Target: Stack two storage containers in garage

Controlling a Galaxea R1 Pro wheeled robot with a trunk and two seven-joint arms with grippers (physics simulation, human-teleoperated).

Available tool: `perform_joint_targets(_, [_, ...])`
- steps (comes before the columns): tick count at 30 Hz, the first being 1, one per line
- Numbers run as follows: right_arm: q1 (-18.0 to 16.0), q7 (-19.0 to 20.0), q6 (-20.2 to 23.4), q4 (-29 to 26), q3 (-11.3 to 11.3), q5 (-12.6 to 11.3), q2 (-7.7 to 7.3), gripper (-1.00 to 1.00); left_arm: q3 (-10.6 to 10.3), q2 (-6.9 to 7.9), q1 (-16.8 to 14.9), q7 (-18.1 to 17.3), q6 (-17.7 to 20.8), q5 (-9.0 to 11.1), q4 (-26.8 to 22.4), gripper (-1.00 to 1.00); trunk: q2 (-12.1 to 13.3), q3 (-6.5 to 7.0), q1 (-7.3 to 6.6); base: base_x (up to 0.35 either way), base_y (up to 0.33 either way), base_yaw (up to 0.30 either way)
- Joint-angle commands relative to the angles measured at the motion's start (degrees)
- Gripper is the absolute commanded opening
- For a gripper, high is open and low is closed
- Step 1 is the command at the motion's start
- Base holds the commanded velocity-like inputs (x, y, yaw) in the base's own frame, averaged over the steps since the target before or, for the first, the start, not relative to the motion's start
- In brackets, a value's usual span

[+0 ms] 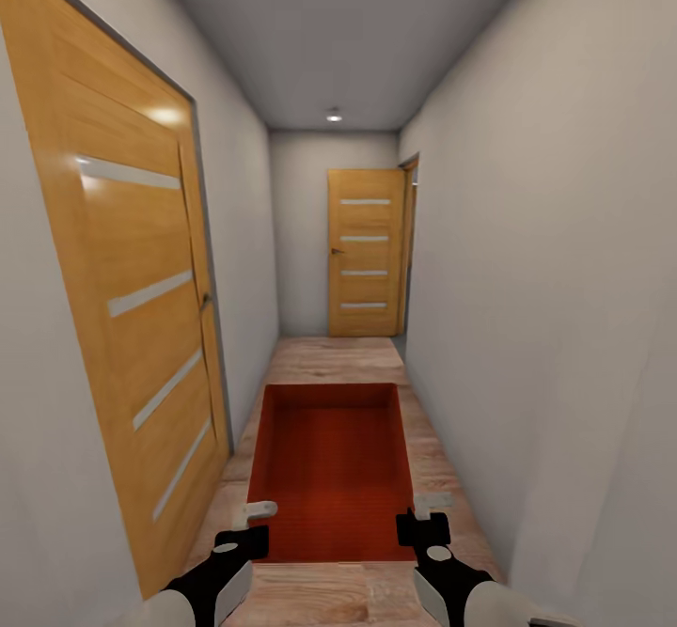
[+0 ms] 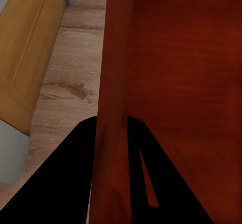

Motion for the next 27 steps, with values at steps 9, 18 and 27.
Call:
perform_joint_targets(9, [-0.10,-0.27,-0.14,-0.06,-2.70,1.17,0.02,-1.00,-0.30,0.10,-0.02,0.62,0.03,0.73,0.04,-1.00,-0.07,-0.10,0.04,0.322,0.056,0.000])
perform_joint_targets(18, [-0.10,-0.27,-0.14,-0.06,-2.70,1.17,0.02,-1.00,-0.28,0.10,-0.02,0.60,0.01,0.73,0.01,-1.00,-0.07,-0.10,0.04,0.323,0.002,0.000])
perform_joint_targets(27, [-0.10,-0.27,-0.14,-0.06,-2.70,1.17,0.02,-1.00,-0.32,0.13,-0.02,0.56,-0.04,0.73,-0.06,-1.00,-0.07,-0.10,0.04,0.324,0.000,0.000])
